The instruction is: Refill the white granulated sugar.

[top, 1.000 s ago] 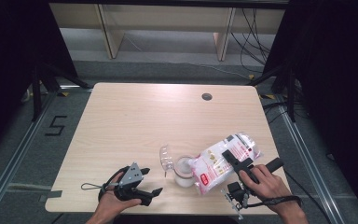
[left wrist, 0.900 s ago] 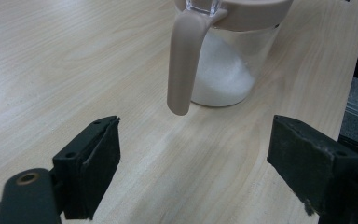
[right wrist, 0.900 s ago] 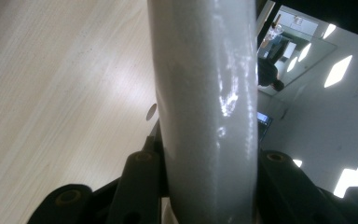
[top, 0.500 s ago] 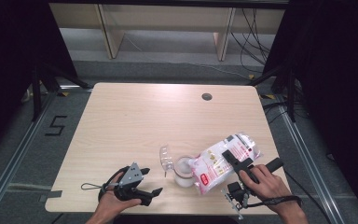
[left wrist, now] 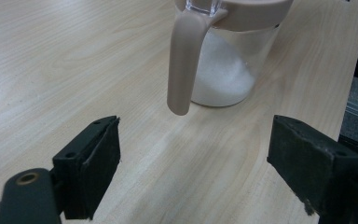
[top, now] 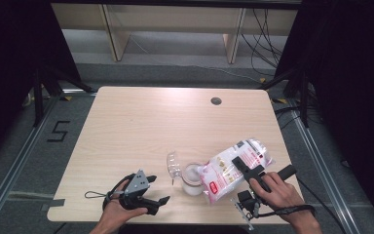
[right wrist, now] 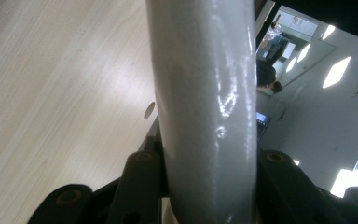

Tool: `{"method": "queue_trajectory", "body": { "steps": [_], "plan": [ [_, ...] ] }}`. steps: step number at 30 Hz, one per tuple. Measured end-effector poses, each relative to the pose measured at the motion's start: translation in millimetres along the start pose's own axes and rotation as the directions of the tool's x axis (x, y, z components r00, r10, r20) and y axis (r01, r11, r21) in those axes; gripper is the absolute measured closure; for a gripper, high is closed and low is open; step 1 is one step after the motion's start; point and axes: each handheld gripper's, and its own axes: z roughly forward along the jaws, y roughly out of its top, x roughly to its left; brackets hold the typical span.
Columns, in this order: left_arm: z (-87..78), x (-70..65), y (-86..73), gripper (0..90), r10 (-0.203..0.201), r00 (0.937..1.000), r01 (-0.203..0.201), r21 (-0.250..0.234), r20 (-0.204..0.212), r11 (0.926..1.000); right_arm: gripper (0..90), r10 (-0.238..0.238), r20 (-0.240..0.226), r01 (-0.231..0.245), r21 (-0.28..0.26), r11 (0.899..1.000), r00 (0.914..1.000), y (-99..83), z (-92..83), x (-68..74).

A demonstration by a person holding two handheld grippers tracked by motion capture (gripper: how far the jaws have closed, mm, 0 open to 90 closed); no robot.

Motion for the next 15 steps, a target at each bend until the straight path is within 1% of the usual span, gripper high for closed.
{"method": "queue_trajectory", "body": {
  "steps": [2, 5, 6, 8, 15],
  "plan": [
    [-0.1, 0.3, 0.1, 16.5, 0.002, 1.0000, -0.002, 0.004, 0.002, 1.0000, 71.0, -0.011, 0.005, 0.011, -0.003, 1.000, 0.9999, 0.2, 0.0, -0.5],
    [-0.9, 1.4, 0.3, 16.5, 0.012, 0.9999, -0.012, 0.015, 0.000, 0.9998, 71.0, -0.008, 0.012, 0.008, -0.003, 1.000, 0.9999, 0.9, -0.5, -0.5],
    [-0.7, 1.0, 0.1, 16.5, 0.011, 0.9999, -0.011, 0.010, -0.005, 0.9999, 71.0, 0.006, 0.012, -0.006, -0.005, 1.000, 0.9999, 1.4, -0.6, 0.3],
    [-0.9, 1.4, 0.4, 16.5, 0.012, 0.9999, -0.012, 0.017, 0.001, 0.9998, 71.0, 0.026, 0.003, -0.026, 0.013, 1.000, 0.9997, 1.8, -1.9, 1.5],
    [-0.3, 0.6, 0.0, 16.5, 0.007, 1.0000, -0.007, 0.007, -0.001, 0.9999, 71.1, 0.022, 0.002, -0.022, 0.015, 1.000, 0.9998, 1.9, -1.7, 1.4]
  ]
}}
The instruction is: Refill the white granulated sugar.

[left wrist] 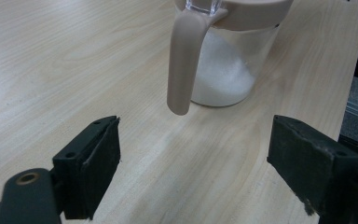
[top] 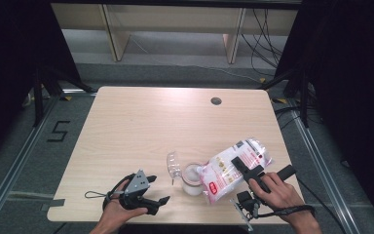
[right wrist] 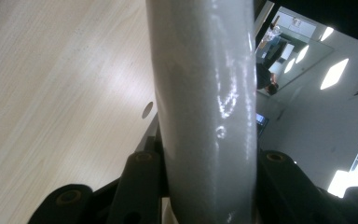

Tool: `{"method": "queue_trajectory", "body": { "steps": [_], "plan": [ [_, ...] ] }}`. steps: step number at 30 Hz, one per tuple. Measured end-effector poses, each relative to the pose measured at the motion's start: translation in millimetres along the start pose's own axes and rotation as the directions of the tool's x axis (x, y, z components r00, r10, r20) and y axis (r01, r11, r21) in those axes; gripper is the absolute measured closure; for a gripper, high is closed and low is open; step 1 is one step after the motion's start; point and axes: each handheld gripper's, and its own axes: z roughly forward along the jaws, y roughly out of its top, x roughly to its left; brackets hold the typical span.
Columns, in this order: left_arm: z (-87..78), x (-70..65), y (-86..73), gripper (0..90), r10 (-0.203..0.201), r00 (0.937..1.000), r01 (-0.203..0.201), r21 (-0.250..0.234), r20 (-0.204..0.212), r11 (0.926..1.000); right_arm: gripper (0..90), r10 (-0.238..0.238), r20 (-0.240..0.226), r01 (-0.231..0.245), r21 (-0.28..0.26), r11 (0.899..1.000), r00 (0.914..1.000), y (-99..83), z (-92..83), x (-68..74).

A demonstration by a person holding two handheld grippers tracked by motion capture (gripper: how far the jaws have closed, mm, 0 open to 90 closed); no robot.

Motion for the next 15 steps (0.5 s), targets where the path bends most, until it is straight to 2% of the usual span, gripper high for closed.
{"method": "queue_trajectory", "body": {
  "steps": [12, 13, 15],
  "plan": [
    [-0.1, 0.1, 0.2, 16.5, -0.001, 1.0000, 0.001, 0.002, 0.000, 1.0000, 71.2, -0.002, 0.004, 0.002, -0.002, 1.000, 1.0000, -0.2, -0.4, -0.4],
    [-0.4, 0.4, 0.1, 16.5, 0.004, 1.0000, -0.004, 0.005, -0.006, 1.0000, 71.1, -0.035, 0.006, 0.035, -0.017, 0.999, 0.9994, -0.2, 0.8, -2.9],
    [-0.7, 0.8, 0.5, 16.5, 0.004, 1.0000, -0.004, 0.010, 0.002, 0.9999, 71.2, -0.024, 0.007, 0.024, -0.005, 1.000, 0.9997, -0.4, -0.4, -2.1]
  ]
}}
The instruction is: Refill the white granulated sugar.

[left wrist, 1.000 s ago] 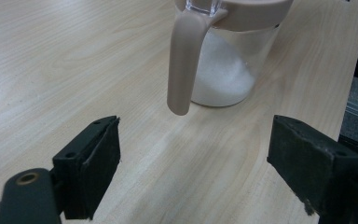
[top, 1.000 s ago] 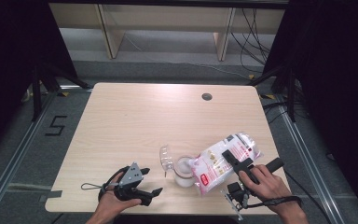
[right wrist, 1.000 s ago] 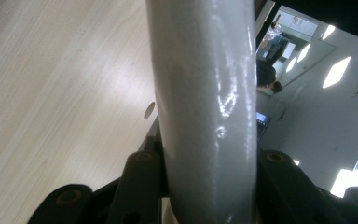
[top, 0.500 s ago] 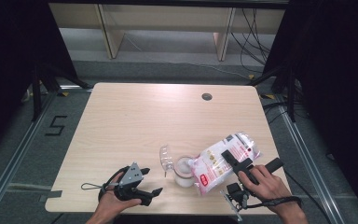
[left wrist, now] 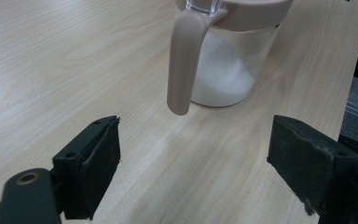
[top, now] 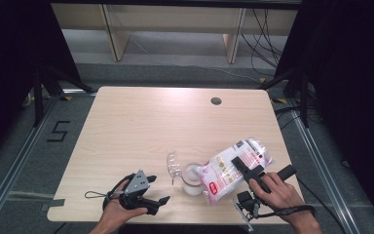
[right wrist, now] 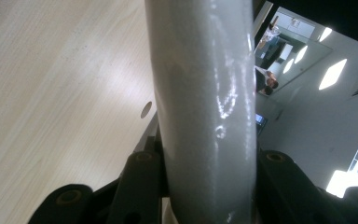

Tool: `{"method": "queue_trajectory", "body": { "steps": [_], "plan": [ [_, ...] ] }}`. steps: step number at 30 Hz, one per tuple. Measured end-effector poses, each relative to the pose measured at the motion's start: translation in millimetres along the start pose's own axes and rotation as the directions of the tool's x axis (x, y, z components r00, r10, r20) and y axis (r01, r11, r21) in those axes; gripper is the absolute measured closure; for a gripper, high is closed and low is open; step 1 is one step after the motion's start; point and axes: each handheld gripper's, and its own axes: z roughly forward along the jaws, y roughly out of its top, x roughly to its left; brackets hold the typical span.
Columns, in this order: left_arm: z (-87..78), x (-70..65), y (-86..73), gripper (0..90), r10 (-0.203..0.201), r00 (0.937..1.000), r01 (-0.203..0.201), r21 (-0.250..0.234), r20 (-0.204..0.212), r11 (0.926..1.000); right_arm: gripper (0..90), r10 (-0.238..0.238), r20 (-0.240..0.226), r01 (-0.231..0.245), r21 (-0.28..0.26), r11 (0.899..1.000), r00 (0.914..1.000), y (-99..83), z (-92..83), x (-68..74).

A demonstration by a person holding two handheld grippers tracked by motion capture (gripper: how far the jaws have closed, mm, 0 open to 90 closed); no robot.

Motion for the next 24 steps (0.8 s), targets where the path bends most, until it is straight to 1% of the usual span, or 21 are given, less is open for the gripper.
{"method": "queue_trajectory", "body": {
  "steps": [2, 4, 5, 7, 8, 9, 11, 12, 13, 14, 15, 16, 17, 18, 21, 22, 23, 24],
  "plan": [
    [0.3, -0.3, -0.2, 16.5, -0.001, 1.0000, 0.001, -0.005, -0.006, 1.0000, 71.1, 0.010, 0.000, -0.010, 0.005, 1.000, 0.9999, -0.3, -0.8, 0.4],
    [0.6, -0.6, -0.4, 16.5, -0.003, 1.0000, 0.003, -0.010, -0.003, 0.9999, 71.2, 0.018, 0.002, -0.018, 0.005, 1.000, 0.9998, -0.4, -1.2, 0.5],
    [0.3, -0.5, -0.2, 16.5, -0.004, 1.0000, 0.004, -0.006, 0.002, 1.0000, 71.2, 0.018, 0.003, -0.018, 0.004, 1.000, 0.9998, -0.5, -1.3, 0.4],
    [0.3, -0.2, -0.1, 16.5, 0.000, 1.0000, 0.000, -0.004, -0.006, 1.0000, 71.2, 0.011, 0.005, -0.011, 0.001, 1.000, 0.9999, -0.8, -1.2, -0.1],
    [0.4, -0.4, -0.3, 16.5, 0.000, 1.0000, 0.000, -0.008, -0.005, 1.0000, 71.2, 0.016, 0.008, -0.016, 0.002, 1.000, 0.9998, -0.6, -1.3, 0.6],
    [0.6, -0.8, -0.3, 16.5, -0.005, 1.0000, 0.005, -0.010, 0.000, 0.9999, 71.2, 0.007, 0.008, -0.007, 0.001, 1.000, 0.9999, -0.6, -1.3, 0.3],
    [0.6, -0.7, -0.3, 16.5, -0.004, 1.0000, 0.004, -0.011, -0.002, 0.9999, 71.2, 0.006, 0.009, -0.006, 0.000, 1.000, 0.9999, -0.7, -1.4, 0.1],
    [0.1, 0.1, -0.1, 16.5, 0.001, 1.0000, -0.001, -0.001, -0.001, 1.0000, 71.2, 0.011, 0.012, -0.011, 0.001, 1.000, 0.9999, -0.6, -1.6, 0.3],
    [0.3, -0.3, -0.3, 16.5, 0.000, 1.0000, 0.000, -0.007, -0.005, 1.0000, 71.2, 0.013, 0.013, -0.013, 0.000, 1.000, 0.9998, -0.6, -1.9, 0.1],
    [-0.2, 0.7, -0.2, 16.5, 0.013, 0.9999, -0.013, 0.003, -0.011, 0.9999, 71.2, 0.016, 0.020, -0.016, -0.002, 1.000, 0.9997, -0.7, -2.1, 0.2],
    [0.0, 0.4, -0.2, 16.5, 0.006, 1.0000, -0.006, -0.002, -0.007, 1.0000, 71.3, 0.016, 0.022, -0.016, -0.001, 1.000, 0.9996, -0.6, -2.4, -0.1],
    [-0.1, 0.1, 0.1, 16.5, 0.000, 1.0000, 0.000, 0.001, -0.001, 1.0000, 71.3, 0.015, 0.021, -0.015, 0.000, 1.000, 0.9997, -0.5, -2.3, -0.3],
    [0.9, -1.3, -0.4, 16.5, -0.010, 0.9999, 0.010, -0.017, -0.001, 0.9998, 71.3, 0.012, 0.018, -0.012, 0.001, 1.000, 0.9998, -0.2, -2.2, -0.4],
    [0.9, -1.4, -0.4, 16.5, -0.011, 0.9999, 0.011, -0.018, 0.000, 0.9998, 71.3, 0.005, 0.018, -0.005, 0.001, 1.000, 0.9998, 0.1, -2.2, -0.3],
    [0.1, -0.1, 0.0, 16.5, -0.001, 1.0000, 0.000, -0.004, -0.005, 1.0000, 71.3, 0.008, 0.021, -0.008, 0.000, 1.000, 0.9997, -0.1, -2.4, -0.2],
    [0.2, -0.3, -0.2, 16.5, -0.001, 1.0000, 0.000, -0.007, -0.007, 1.0000, 71.3, 0.009, 0.020, -0.009, 0.003, 1.000, 0.9998, 0.2, -2.5, -0.3],
    [0.1, 0.1, -0.2, 16.5, 0.004, 1.0000, -0.004, -0.004, -0.009, 1.0000, 71.3, -0.003, 0.012, 0.003, 0.004, 1.000, 0.9999, 0.4, -2.4, -1.2],
    [0.1, 0.2, -0.2, 16.5, 0.006, 0.9999, -0.006, -0.003, -0.009, 1.0000, 71.3, -0.005, 0.013, 0.005, 0.006, 1.000, 0.9999, 0.8, -2.7, -0.8]
  ]
}}
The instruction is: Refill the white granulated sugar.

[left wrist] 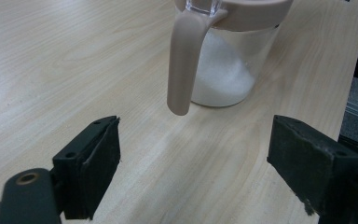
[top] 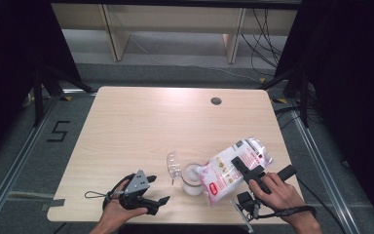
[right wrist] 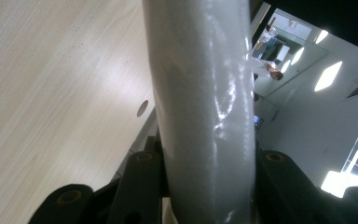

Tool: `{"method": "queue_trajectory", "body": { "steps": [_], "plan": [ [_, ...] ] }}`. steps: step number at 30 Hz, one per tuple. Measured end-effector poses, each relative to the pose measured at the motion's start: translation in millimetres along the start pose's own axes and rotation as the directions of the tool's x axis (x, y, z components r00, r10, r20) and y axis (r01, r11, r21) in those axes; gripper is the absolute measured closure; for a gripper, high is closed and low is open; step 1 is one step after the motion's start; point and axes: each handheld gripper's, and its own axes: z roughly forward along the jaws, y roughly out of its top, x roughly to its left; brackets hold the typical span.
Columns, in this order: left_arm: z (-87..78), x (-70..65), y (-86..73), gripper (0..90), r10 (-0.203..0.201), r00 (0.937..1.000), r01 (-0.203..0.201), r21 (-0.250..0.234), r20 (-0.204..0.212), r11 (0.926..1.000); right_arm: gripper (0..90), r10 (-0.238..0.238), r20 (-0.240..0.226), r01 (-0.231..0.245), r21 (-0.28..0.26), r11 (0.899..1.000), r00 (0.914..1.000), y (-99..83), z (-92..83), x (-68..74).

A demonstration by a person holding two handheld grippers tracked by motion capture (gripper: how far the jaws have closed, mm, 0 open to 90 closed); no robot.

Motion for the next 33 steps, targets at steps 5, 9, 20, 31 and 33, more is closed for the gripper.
{"method": "queue_trajectory", "body": {
  "steps": [5, 9, 20, 31, 33],
  "plan": [
    [0.3, -0.7, 0.0, 16.5, -0.008, 1.0000, 0.008, -0.006, 0.002, 0.9999, 71.4, 0.000, -0.004, 0.000, -0.002, 1.000, 1.0000, 0.5, 0.2, -0.8],
    [0.6, -1.4, 0.0, 16.5, -0.017, 0.9998, 0.017, -0.014, 0.007, 0.9998, 71.5, 0.007, -0.001, -0.007, -0.005, 1.000, 1.0000, 1.1, 0.6, 0.7],
    [0.0, 0.0, 0.2, 16.5, -0.002, 1.0000, 0.002, -0.003, 0.002, 1.0000, 71.7, 0.017, 0.000, -0.017, -0.006, 1.000, 0.9999, 0.7, -1.3, -2.3],
    [0.1, -0.4, 0.1, 16.5, -0.006, 1.0000, 0.006, -0.003, 0.003, 1.0000, 71.8, 0.005, -0.005, -0.005, -0.010, 1.000, 1.0000, 1.2, -1.0, -2.5],
    [0.1, -0.3, 0.1, 16.5, -0.006, 1.0000, 0.006, -0.002, 0.006, 1.0000, 71.8, -0.016, 0.001, 0.016, -0.023, 1.000, 0.9999, 1.3, -1.0, -5.0]
  ]
}}
